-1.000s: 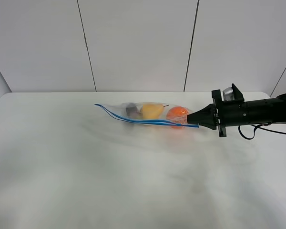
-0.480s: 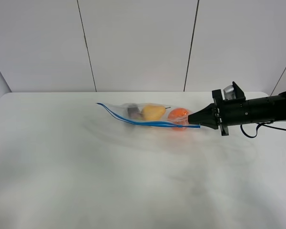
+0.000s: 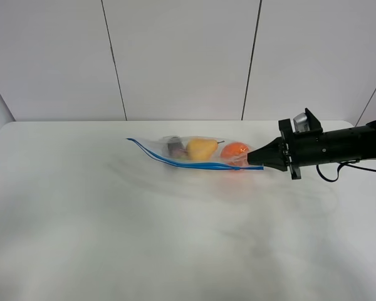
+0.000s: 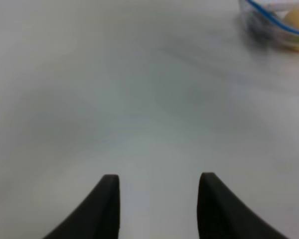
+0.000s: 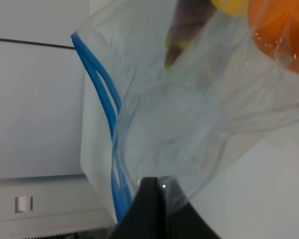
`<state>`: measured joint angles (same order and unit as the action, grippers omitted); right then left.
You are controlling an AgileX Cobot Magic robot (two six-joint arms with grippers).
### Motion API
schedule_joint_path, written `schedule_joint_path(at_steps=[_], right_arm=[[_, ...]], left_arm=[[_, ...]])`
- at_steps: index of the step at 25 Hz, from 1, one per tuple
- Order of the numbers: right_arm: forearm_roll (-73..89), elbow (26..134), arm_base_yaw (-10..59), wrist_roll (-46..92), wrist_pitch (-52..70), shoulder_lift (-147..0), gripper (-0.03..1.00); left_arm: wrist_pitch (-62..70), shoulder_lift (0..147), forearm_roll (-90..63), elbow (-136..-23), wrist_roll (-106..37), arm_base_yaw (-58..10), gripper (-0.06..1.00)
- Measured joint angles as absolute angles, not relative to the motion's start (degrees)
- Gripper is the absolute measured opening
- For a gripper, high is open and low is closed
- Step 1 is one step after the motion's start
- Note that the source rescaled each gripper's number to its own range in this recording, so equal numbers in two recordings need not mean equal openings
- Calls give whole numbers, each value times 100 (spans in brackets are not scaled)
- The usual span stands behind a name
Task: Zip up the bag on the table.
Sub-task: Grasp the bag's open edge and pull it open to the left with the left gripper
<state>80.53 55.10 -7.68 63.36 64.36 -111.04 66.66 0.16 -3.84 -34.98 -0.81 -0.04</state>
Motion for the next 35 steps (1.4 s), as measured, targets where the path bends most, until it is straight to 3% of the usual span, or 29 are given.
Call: schedule_joint_path(at_steps=[6, 24, 35], right_arm=[[8046, 5510, -768, 6336, 6436, -11104, 0], [7951, 5510, -768, 6336, 6422, -11104, 0], [7909, 5510, -768, 6336, 6292, -11104, 0]], left_arm=[[6433, 759, -408, -3913, -316, -4, 54], [4073, 3859, -554, -4914, -704, -4, 54], [3684, 4986, -554, -4940, -812, -181, 54]])
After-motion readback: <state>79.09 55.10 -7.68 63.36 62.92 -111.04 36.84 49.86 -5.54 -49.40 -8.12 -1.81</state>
